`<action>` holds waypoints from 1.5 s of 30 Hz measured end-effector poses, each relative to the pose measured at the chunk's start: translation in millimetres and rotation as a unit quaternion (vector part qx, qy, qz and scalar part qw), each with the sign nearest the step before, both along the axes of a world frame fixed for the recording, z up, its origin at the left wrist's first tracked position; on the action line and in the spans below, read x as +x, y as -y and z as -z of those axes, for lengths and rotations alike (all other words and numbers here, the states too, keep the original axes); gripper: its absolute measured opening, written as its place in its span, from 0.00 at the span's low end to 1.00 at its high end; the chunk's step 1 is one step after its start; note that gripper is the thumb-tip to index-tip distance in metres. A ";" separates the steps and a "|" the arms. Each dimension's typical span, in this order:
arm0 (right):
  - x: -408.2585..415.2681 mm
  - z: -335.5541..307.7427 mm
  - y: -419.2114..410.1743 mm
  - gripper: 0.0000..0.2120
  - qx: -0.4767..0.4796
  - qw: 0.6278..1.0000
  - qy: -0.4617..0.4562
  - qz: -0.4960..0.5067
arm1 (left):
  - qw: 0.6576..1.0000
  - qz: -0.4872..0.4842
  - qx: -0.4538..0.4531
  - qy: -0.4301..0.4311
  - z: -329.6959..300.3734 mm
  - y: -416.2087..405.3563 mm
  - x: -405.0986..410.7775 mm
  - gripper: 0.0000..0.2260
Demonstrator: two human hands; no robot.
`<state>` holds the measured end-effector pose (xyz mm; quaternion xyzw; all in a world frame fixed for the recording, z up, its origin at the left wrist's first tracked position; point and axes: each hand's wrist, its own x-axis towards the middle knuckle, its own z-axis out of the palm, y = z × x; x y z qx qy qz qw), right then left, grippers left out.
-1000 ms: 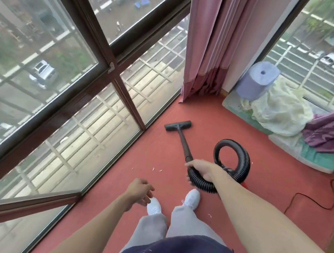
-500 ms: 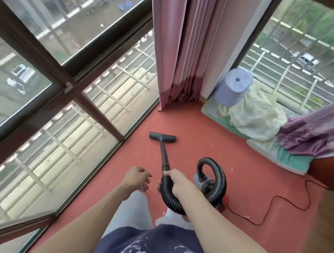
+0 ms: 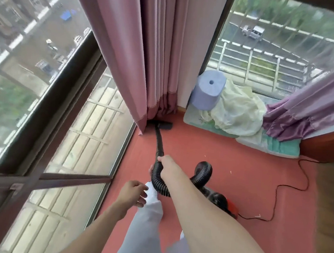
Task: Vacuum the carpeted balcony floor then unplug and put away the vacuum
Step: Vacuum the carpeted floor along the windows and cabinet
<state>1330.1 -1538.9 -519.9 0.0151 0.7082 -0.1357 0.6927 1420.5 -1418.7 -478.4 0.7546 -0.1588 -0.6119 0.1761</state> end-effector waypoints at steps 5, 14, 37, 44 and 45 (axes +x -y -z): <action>28.3 19.0 46.1 0.08 -0.010 0.998 -0.047 -0.040 | 1.000 -0.016 -0.003 0.002 7.1 38.3 26.4 0.08; 36.9 30.3 17.4 0.06 0.005 0.999 -0.023 -0.032 | 1.000 0.006 0.005 0.007 10.8 36.7 34.8 0.07; -109.7 -11.4 -181.1 0.08 0.010 0.996 0.014 -0.092 | 0.954 0.262 -0.090 0.111 -29.8 -30.3 -97.5 0.06; -97.2 -12.8 -111.1 0.04 -0.008 0.991 0.004 -0.130 | 0.960 0.252 -0.033 0.121 -7.6 -12.5 -45.9 0.07; -92.9 -9.6 -95.2 0.06 -0.011 0.990 -0.001 -0.143 | 0.961 0.249 -0.028 0.121 -5.1 -1.7 -37.7 0.07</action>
